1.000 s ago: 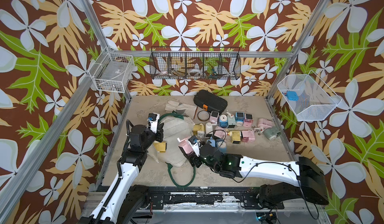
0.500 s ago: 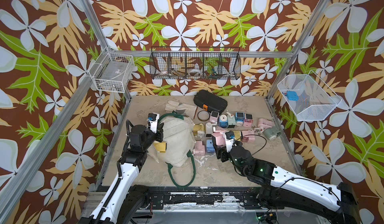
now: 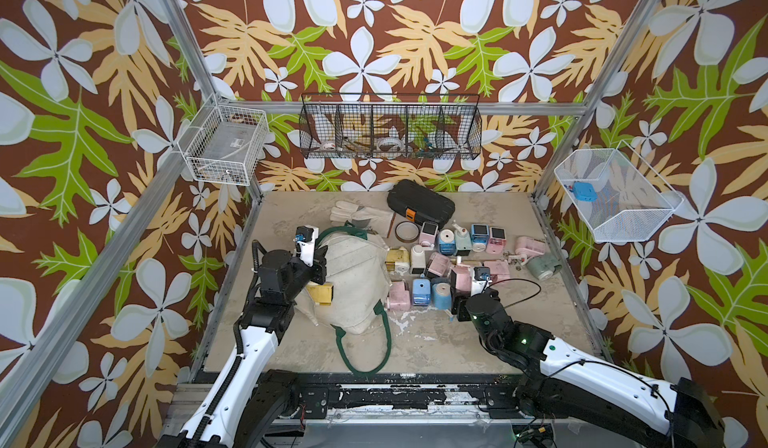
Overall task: Take out the pencil sharpeners from the tote bags
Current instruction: Place the pencil sharpener at the center of the board.
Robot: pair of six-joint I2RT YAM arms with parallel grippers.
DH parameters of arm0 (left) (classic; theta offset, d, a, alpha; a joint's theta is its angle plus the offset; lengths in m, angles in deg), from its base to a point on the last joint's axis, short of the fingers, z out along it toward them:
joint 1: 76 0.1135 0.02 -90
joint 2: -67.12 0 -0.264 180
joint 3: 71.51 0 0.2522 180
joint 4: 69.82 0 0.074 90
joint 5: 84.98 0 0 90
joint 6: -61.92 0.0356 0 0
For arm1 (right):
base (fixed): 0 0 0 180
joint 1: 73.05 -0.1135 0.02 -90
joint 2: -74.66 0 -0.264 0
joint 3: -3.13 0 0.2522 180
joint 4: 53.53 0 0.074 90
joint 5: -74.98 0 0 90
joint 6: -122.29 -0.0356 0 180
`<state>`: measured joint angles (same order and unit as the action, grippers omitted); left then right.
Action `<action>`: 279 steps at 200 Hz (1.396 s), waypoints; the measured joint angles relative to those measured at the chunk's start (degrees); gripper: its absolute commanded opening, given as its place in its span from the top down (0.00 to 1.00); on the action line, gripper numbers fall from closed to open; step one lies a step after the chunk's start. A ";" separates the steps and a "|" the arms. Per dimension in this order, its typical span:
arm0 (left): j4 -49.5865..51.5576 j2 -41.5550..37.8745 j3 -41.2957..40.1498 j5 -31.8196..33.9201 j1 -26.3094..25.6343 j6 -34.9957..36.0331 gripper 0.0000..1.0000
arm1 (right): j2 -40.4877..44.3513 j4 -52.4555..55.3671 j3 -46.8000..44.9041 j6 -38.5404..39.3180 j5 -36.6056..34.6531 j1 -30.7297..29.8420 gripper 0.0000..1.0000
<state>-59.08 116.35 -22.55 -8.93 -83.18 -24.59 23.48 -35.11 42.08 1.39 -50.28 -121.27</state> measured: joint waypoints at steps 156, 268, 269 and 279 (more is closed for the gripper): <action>-0.02 0.00 0.00 -0.02 0.00 0.00 1.00 | -24.63 -10.27 -1.03 -3.45 5.84 11.19 0.37; -0.02 0.00 0.00 -0.04 0.00 0.00 1.00 | -26.14 -11.06 0.02 -3.58 7.85 11.43 0.09; -0.02 0.00 0.00 -0.04 0.00 0.00 1.00 | -26.10 -11.06 0.02 -3.58 7.85 11.43 0.09; -0.02 0.00 0.00 -0.04 0.00 0.00 1.00 | -25.31 -11.04 -0.07 -3.58 7.89 11.43 0.08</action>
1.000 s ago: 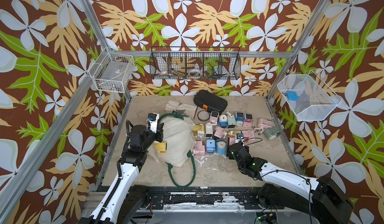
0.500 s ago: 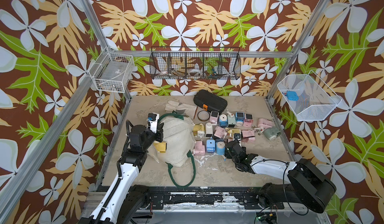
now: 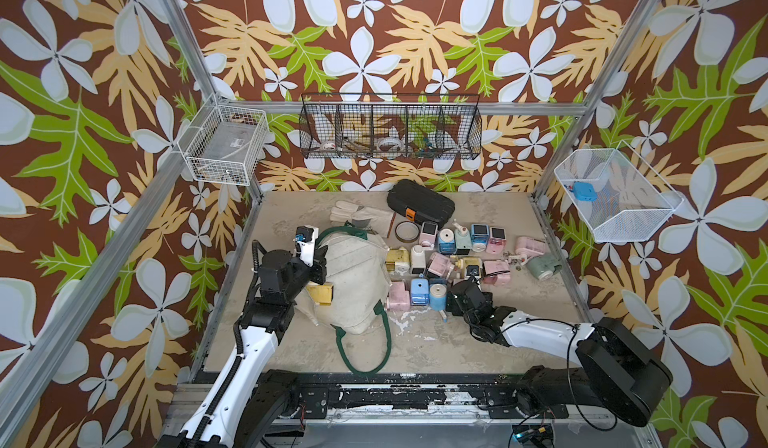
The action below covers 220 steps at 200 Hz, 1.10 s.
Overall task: Take out the pencil sharpeners from the tote bags
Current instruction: Place the pencil sharpener at the center of the board, then pick up the pencil sharpener from the canvas bag.
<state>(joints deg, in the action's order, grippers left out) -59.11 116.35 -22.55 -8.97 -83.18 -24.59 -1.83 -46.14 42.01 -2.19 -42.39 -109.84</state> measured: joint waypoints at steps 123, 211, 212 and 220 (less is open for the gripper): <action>0.20 -0.07 0.00 -0.83 0.00 0.02 1.00 | 21.92 7.21 4.85 3.58 -2.58 -19.30 0.23; 0.72 -0.42 -0.13 -2.56 -0.22 1.68 1.00 | -10.71 -1.55 27.41 18.29 6.14 -38.62 0.45; 0.72 -0.39 -0.13 -2.56 -0.22 1.70 1.00 | -11.02 -1.60 27.69 18.34 6.16 -38.56 0.46; 0.74 -0.35 -0.13 -2.54 -0.28 2.16 1.00 | -14.56 -2.05 30.73 18.43 6.62 -37.68 0.46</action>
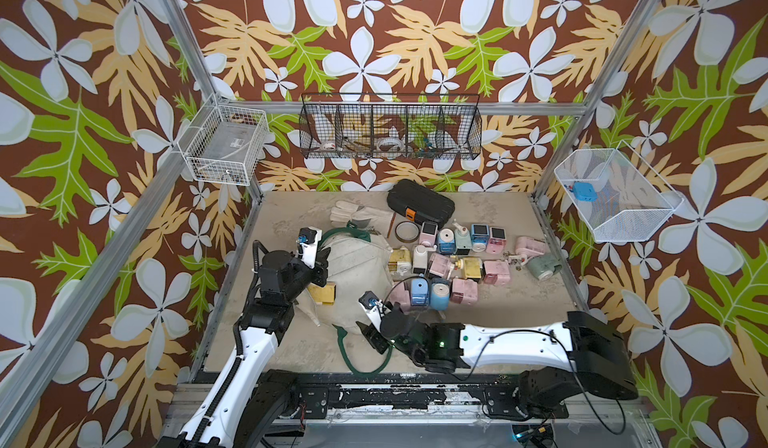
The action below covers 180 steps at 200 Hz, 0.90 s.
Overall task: Take out the pencil sharpeners from the tote bags
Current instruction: Pick up the pencil sharpener from the canvas bag.
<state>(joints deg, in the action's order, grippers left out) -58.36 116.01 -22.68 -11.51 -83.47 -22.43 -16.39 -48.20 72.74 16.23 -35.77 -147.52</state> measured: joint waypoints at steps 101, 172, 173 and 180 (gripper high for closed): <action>-0.33 0.28 -0.22 1.16 -1.27 2.10 1.00 | -25.14 -2.75 21.27 10.56 14.56 9.18 0.08; -0.48 -0.02 -0.57 0.59 -1.33 1.95 1.00 | -36.35 -4.87 29.70 8.52 12.72 10.82 0.03; -0.48 -0.02 -0.57 0.59 -1.33 1.95 1.00 | -36.50 -4.96 29.81 8.52 12.66 10.84 0.03; -0.48 -0.02 -0.59 0.57 -1.33 1.95 1.00 | -37.11 -5.44 30.38 8.57 12.92 10.95 0.03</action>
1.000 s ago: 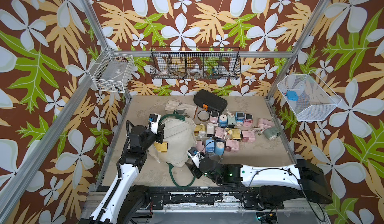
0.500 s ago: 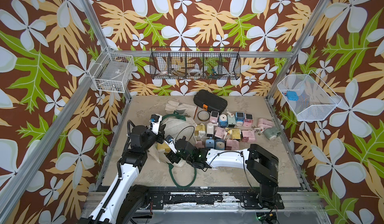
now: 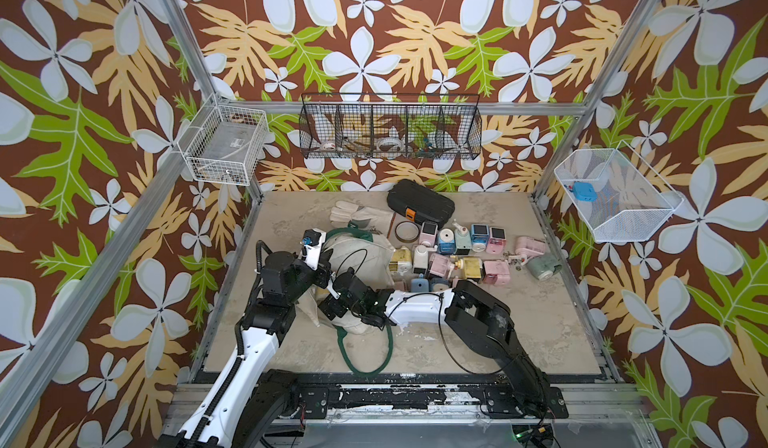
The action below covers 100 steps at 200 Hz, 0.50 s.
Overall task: Take out the pencil sharpeners from the tote bags
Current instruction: Pick up the pencil sharpener from the canvas bag.
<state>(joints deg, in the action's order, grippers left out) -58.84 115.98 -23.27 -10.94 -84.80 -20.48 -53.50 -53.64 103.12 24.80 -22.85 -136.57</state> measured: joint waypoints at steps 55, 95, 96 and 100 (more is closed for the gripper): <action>0.04 0.00 0.00 -0.44 0.00 0.00 1.00 | -5.70 -1.27 4.98 -0.09 4.39 2.58 0.04; 0.13 0.04 0.00 -0.59 0.00 0.00 1.00 | -7.80 -1.22 6.10 1.36 6.88 3.02 0.08; 0.13 0.04 0.00 -0.59 0.00 0.00 1.00 | -7.80 -1.29 6.08 1.44 6.95 3.02 0.08; 0.13 0.07 0.00 -0.59 0.00 0.00 1.00 | -7.78 -1.57 5.90 1.70 7.23 3.08 0.09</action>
<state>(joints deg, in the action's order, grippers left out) -58.71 116.05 -23.27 -11.53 -84.80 -20.48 -61.28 -55.22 109.02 26.51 -15.62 -133.49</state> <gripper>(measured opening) 0.085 0.936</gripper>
